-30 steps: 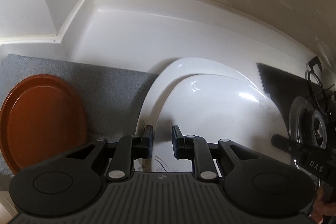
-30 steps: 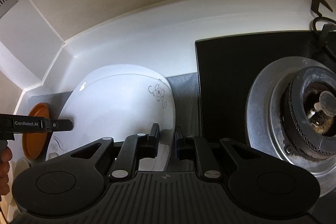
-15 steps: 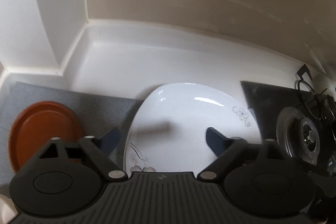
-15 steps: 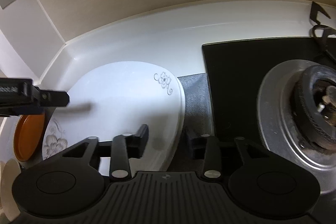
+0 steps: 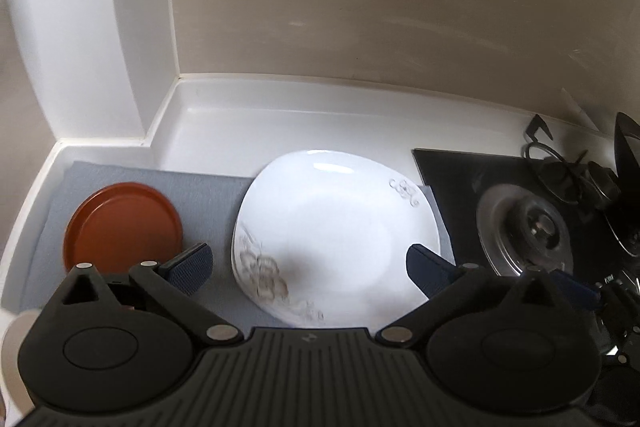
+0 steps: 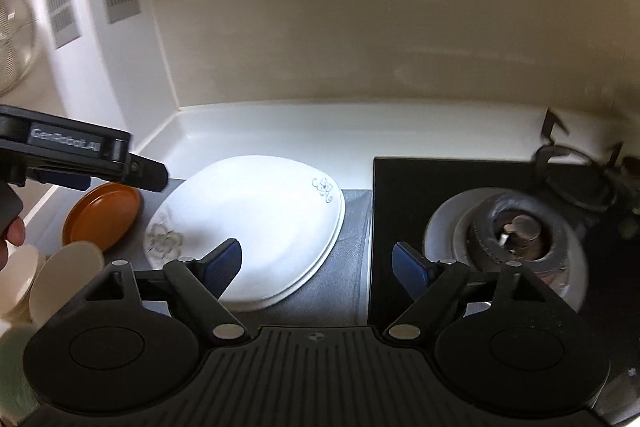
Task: Organize plates and bowls
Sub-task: 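Withdraw both grippers and move them toward the terracotta-orange plate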
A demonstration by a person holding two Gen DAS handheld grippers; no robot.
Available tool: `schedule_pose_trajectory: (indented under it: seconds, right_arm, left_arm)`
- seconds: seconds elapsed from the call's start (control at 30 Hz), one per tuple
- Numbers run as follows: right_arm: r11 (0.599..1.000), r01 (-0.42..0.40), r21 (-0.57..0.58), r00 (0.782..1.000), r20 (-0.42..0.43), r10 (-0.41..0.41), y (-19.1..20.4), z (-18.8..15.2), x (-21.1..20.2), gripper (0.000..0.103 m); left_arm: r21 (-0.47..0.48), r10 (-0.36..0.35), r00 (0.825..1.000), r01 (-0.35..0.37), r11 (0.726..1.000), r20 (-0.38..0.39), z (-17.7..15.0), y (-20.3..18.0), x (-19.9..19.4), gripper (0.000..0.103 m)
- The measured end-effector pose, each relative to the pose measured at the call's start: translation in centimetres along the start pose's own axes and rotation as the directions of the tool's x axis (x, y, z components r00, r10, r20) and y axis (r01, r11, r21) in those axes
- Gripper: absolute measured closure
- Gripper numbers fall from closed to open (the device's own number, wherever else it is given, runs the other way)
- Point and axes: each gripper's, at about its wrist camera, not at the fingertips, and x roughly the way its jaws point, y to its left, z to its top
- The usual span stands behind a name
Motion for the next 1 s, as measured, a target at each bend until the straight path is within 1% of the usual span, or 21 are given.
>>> schedule_pose_trajectory:
  seconds: [0.07, 0.13, 0.2, 0.33, 0.47, 0.57, 0.73, 1.0]
  right_arm:
    - [1.000, 0.004, -0.027, 1.000, 0.017, -0.003, 0.6, -0.4, -1.4, 0.013]
    - [0.998, 0.009, -0.055, 0.999, 0.033, -0.008, 1.3, -0.8, -2.6, 0.012]
    - [0.997, 0.010, -0.076, 0.999, 0.050, -0.006, 1.9, -1.3, -3.8, 0.010]
    - [0.995, -0.006, -0.097, 0.998, 0.062, 0.012, 2.6, -2.3, -6.0, 0.009]
    - [0.995, -0.020, -0.100, 0.997, 0.075, 0.027, 3.3, -2.7, -7.1, 0.009]
    - [0.994, -0.028, -0.103, 0.995, 0.091, 0.037, 4.0, -2.8, -7.6, 0.009]
    - [0.993, -0.048, -0.112, 0.993, 0.105, 0.060, 5.2, -3.0, -8.3, 0.009]
    - [0.989, -0.068, -0.129, 0.991, 0.104, 0.082, 6.3, -2.9, -8.5, 0.009]
  left_arm:
    - [-0.001, 0.011, 1.000, -0.011, 1.000, 0.012, -1.1, -0.3, -1.4, 0.000]
    - [-0.008, 0.024, 1.000, -0.023, 1.000, 0.020, -2.5, -0.3, -2.8, 0.000]
    - [-0.013, 0.022, 1.000, -0.021, 1.000, 0.023, -4.2, -0.1, -4.2, 0.000]
    - [-0.030, 0.040, 0.999, -0.040, 0.999, -0.006, -7.5, 0.7, -6.2, 0.000]
    - [-0.053, 0.062, 0.998, -0.063, 0.997, -0.030, -9.3, 1.8, -7.5, 0.000]
    - [-0.056, 0.080, 0.997, -0.081, 0.995, -0.020, -9.7, 2.2, -8.3, 0.000]
    - [-0.054, 0.093, 0.996, -0.092, 0.994, 0.011, -10.1, 2.7, -9.5, 0.000]
    - [-0.065, 0.118, 0.993, -0.117, 0.991, 0.012, -9.3, 3.9, -10.0, 0.000]
